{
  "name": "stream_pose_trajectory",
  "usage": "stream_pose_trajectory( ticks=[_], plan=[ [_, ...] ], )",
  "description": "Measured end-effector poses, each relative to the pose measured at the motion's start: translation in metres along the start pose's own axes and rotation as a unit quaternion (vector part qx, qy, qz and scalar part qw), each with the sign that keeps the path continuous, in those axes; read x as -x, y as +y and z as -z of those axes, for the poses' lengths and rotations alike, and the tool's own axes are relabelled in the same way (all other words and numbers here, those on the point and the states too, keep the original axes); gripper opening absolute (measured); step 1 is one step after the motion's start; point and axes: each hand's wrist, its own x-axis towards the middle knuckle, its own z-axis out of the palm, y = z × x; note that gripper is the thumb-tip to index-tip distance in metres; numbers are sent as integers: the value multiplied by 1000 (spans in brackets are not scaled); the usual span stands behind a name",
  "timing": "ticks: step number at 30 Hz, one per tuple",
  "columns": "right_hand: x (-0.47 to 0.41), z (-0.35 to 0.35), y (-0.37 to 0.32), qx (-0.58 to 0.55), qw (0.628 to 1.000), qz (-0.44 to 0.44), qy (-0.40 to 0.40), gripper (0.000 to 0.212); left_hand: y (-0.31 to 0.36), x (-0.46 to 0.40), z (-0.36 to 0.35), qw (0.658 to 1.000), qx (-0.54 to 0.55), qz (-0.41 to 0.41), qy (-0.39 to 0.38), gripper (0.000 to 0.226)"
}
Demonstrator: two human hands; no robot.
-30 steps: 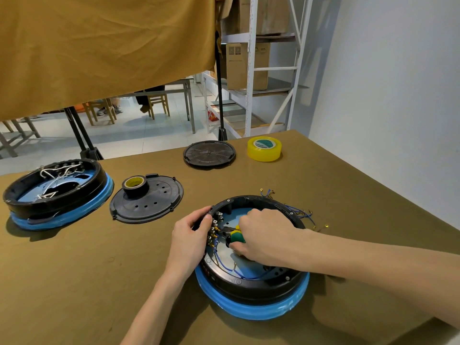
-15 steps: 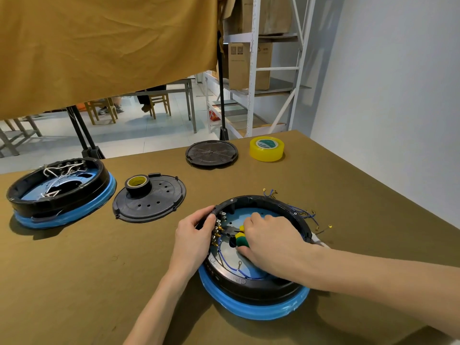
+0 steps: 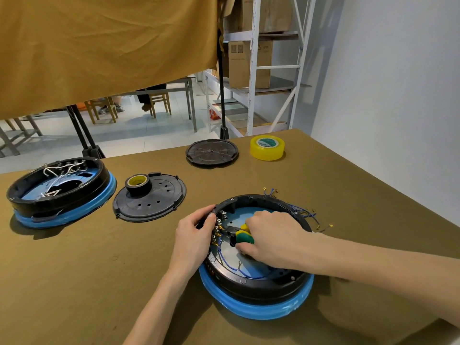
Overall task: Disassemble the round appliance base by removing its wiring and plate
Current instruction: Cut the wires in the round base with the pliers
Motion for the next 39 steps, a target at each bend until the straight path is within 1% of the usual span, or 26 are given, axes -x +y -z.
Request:
stream_pose_trajectory(
  ticks=[3, 6, 9, 13, 17, 18, 21, 22, 25, 26, 29, 30, 33, 36, 39],
  plan=[
    [4, -6, -1, 37, 999, 16, 30, 52, 0, 0, 0, 1000, -1, -3, 1, 31],
    [6, -10, 0, 36, 998, 19, 41, 53, 0, -1, 0, 1000, 0, -6, 4, 31],
    [6, -9, 0, 31, 999, 18, 36, 52, 1, -1, 0, 1000, -2, -8, 2, 31],
    [3, -3, 3, 6, 1000, 12, 8, 49, 0, -1, 0, 1000, -3, -5, 1, 31],
    [4, -7, -5, 54, 998, 17, 19, 51, -1, -2, 0, 1000, -9, -7, 1, 31],
    [4, -7, -4, 46, 999, 12, 14, 51, -1, -2, 0, 1000, -9, -6, 1, 31],
    [1, 2, 4, -28, 999, -3, -18, 48, -1, -1, 0, 1000, -7, -3, -1, 32],
    [2, 3, 3, -23, 1000, -1, -15, 47, -1, -1, 0, 1000, -7, -3, -1, 32],
    [5, -6, -7, 47, 999, 14, 15, 49, -1, -1, 0, 1000, -11, -6, 2, 32],
    [4, -7, -7, 44, 999, 10, 13, 49, 0, -1, 0, 1000, -13, -7, 1, 32],
    [2, 3, 2, -40, 999, -14, -25, 46, 1, 0, 0, 1000, -7, -5, -2, 33],
    [2, 4, 2, -44, 999, -12, -25, 45, 1, 0, 0, 1000, -6, -3, -1, 33],
    [4, -4, -1, 19, 1000, 8, 11, 49, 1, 0, 1, 1000, -5, 0, 2, 32],
    [5, 0, 0, -22, 1000, -6, -8, 46, 2, 0, 1, 1000, 0, 5, 1, 32],
    [6, 1, -1, -5, 1000, 1, 1, 48, 2, 0, 1, 1000, -2, 3, 0, 32]
  ],
)
